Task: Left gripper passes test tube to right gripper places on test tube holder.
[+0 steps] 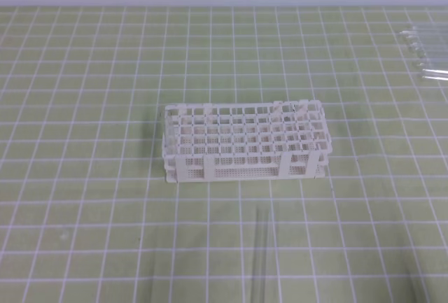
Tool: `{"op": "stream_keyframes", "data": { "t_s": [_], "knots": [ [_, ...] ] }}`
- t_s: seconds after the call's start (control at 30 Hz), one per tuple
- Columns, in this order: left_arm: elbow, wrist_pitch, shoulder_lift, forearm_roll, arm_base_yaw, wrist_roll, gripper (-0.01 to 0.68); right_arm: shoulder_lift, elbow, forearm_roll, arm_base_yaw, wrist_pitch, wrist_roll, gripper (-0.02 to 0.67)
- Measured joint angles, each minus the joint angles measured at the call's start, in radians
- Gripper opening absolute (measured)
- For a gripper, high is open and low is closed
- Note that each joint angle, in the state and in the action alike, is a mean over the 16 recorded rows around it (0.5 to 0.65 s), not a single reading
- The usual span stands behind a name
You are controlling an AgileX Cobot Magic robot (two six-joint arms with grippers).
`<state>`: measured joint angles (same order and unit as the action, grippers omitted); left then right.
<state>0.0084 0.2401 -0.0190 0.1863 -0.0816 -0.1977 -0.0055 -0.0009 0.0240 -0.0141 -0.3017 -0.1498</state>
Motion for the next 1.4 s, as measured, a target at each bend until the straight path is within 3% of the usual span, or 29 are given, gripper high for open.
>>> {"op": "stream_keyframes", "data": {
  "t_s": [0.7, 1.23, 1.4],
  "knots": [
    [0.002, -0.034, -0.01, 0.016, -0.001, 0.004, -0.002, 0.0, 0.0, 0.0, 0.0, 0.0, 0.0, -0.018],
    [0.001, -0.293, -0.005, 0.376, 0.0, 0.248, -0.002, 0.0, 0.0, 0.0, 0.0, 0.0, 0.0, -0.018],
    [-0.016, -0.249, 0.0, 0.406, 0.0, 0.316, -0.002, 0.0, 0.0, 0.0, 0.0, 0.0, 0.0, -0.018]
  ]
}}
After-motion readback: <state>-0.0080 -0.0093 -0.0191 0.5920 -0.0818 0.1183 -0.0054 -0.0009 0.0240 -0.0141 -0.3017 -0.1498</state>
